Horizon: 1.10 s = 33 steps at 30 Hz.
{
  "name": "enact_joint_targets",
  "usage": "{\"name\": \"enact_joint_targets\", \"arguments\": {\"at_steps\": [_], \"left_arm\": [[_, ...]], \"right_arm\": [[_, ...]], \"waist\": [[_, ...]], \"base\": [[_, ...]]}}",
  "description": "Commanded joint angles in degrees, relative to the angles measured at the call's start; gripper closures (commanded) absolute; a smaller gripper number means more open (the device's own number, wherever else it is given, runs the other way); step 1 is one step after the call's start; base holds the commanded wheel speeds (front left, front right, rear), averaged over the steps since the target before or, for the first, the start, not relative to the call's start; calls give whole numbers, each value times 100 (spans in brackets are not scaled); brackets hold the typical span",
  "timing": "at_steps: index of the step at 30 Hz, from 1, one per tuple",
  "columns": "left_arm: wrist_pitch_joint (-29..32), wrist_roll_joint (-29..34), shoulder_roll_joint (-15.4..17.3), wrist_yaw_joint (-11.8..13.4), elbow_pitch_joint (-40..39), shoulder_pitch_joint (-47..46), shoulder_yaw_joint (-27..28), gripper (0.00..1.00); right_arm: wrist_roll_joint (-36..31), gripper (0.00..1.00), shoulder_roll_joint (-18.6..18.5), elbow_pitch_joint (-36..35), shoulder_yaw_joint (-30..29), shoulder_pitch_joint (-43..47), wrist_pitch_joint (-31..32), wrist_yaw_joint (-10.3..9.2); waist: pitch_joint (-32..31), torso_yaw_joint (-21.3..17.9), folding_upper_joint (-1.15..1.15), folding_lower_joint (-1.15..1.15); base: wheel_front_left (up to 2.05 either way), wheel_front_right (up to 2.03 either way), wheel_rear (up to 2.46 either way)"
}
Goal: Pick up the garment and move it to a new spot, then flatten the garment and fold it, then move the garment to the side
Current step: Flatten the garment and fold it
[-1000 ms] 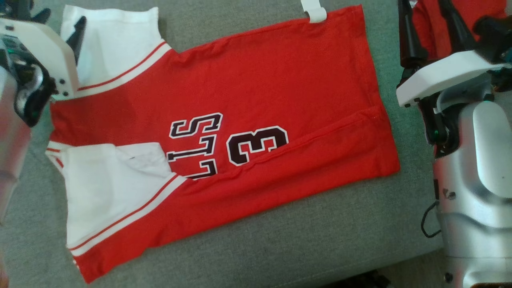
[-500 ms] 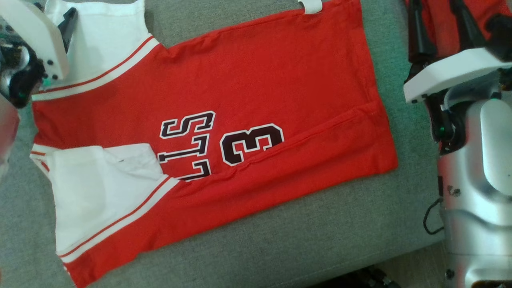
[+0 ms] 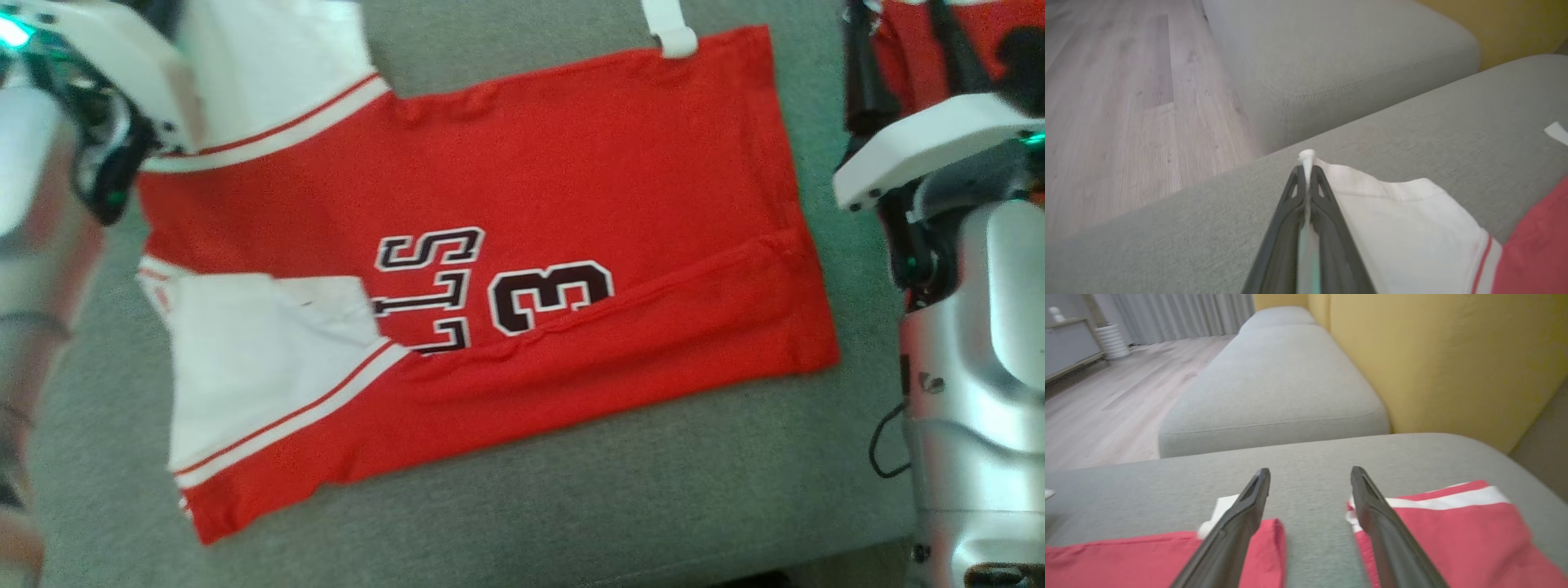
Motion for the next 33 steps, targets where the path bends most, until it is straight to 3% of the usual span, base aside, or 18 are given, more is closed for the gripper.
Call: {"name": "enact_joint_targets", "arguments": {"at_steps": [1, 7, 16, 22, 31, 32, 33], "left_arm": [[-266, 107, 107, 10, -240, -178, 89, 100], [-734, 279, -143, 81, -701, 130, -103, 100], [-723, 398, -167, 261, -1584, 505, -329, 100], [-587, 380, -101, 380, -2122, 562, -361, 100], [-528, 363, -69, 448, -2299, 436, -333, 100], [-530, 366, -62, 451, -2293, 423, -332, 100], [-534, 370, -56, 456, -2283, 412, -331, 100]], "right_arm": [[25, 0, 31, -44, 113, -166, 143, 37], [-72, 0, -352, 738, 143, -329, 434, 37], [-47, 0, -713, 1993, 283, -842, 665, 37], [-197, 0, -914, 2867, 389, -1245, 789, 37], [-245, 0, -935, 3643, 652, -1586, 823, 37], [-211, 62, -935, 3714, 704, -1617, 843, 37], [-181, 100, -936, 3761, 757, -1647, 830, 37]], "waist": [[-252, 289, 0, 0], [-505, 725, 0, 0], [-486, 1094, 0, 0], [-306, 1258, 0, 0], [-124, 1296, 0, 0], [-114, 1292, 0, 0], [-108, 1288, 0, 0]], "base": [[0, 0, 0], [0, 0, 0], [0, 0, 0], [0, 0, 0], [0, 0, 0], [0, 0, 0], [0, 0, 0]]}}
